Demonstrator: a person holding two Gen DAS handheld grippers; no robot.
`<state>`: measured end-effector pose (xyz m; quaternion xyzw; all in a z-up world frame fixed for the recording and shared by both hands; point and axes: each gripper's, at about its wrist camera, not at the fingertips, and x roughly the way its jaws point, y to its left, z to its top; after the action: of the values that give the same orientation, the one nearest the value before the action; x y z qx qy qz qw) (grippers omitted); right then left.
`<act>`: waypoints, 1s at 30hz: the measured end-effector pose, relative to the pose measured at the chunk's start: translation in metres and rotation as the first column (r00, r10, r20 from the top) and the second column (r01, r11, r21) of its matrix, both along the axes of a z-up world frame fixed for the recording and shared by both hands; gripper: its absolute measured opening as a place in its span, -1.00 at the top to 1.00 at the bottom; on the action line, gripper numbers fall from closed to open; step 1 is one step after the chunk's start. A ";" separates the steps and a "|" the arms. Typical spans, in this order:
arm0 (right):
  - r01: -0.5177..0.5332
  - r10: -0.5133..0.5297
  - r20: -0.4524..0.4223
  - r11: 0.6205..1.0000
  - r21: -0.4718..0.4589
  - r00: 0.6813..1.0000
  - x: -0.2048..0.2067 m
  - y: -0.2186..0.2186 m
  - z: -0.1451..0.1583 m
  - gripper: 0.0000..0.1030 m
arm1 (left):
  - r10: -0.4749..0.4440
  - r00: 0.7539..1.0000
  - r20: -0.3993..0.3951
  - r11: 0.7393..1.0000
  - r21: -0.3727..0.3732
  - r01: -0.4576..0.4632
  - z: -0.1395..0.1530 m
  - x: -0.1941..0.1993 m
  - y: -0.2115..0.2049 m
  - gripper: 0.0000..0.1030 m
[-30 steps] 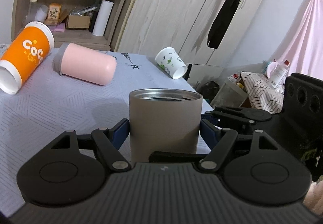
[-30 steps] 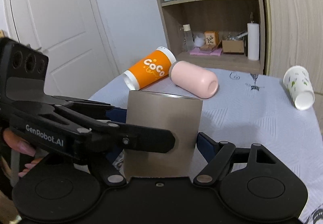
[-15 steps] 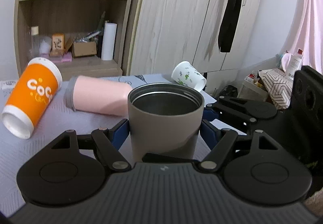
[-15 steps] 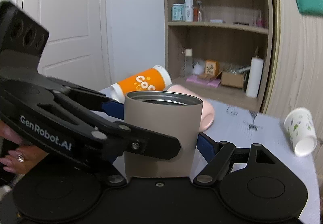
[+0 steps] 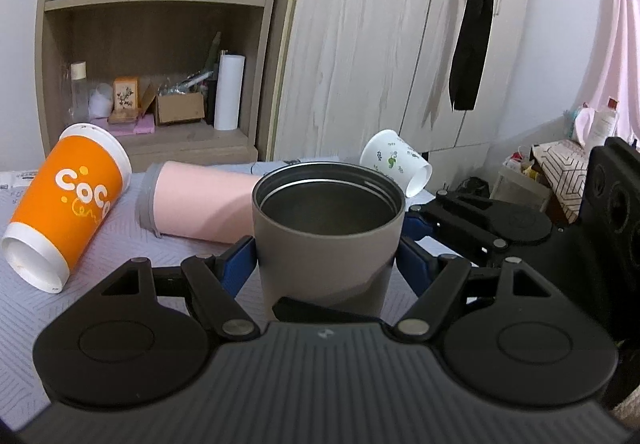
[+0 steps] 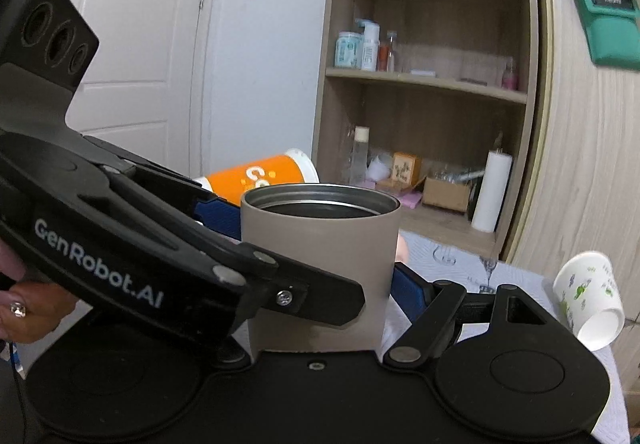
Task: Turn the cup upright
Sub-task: 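Rotate the tumbler upright with the left tool while the right tool steadies it, then set the tumbler down on the table and open both tools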
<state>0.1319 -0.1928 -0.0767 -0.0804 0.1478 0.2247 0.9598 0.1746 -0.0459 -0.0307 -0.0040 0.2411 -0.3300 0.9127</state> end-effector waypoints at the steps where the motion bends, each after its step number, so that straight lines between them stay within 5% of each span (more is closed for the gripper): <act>1: 0.003 -0.003 -0.003 1.000 0.008 1.000 0.001 -0.001 0.000 -0.60 | 0.002 1.000 0.000 1.000 -0.004 -0.002 0.000 0.000 0.000 -0.46; 18: 0.037 -0.039 -0.062 0.999 -0.032 0.997 -0.004 -0.002 0.004 -0.61 | 0.029 0.999 -0.027 1.000 0.004 -0.029 0.002 -0.008 -0.011 -0.53; 30: 0.105 -0.107 -0.083 0.994 -0.032 0.991 -0.028 -0.014 0.006 -0.68 | 0.096 0.993 -0.063 0.993 -0.058 -0.100 0.012 -0.032 0.007 -0.53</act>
<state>0.1044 -0.2067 -0.0711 -0.0758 0.1954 0.1747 0.9620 0.1427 -0.0391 -0.0187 -0.0537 0.2579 -0.2918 0.9195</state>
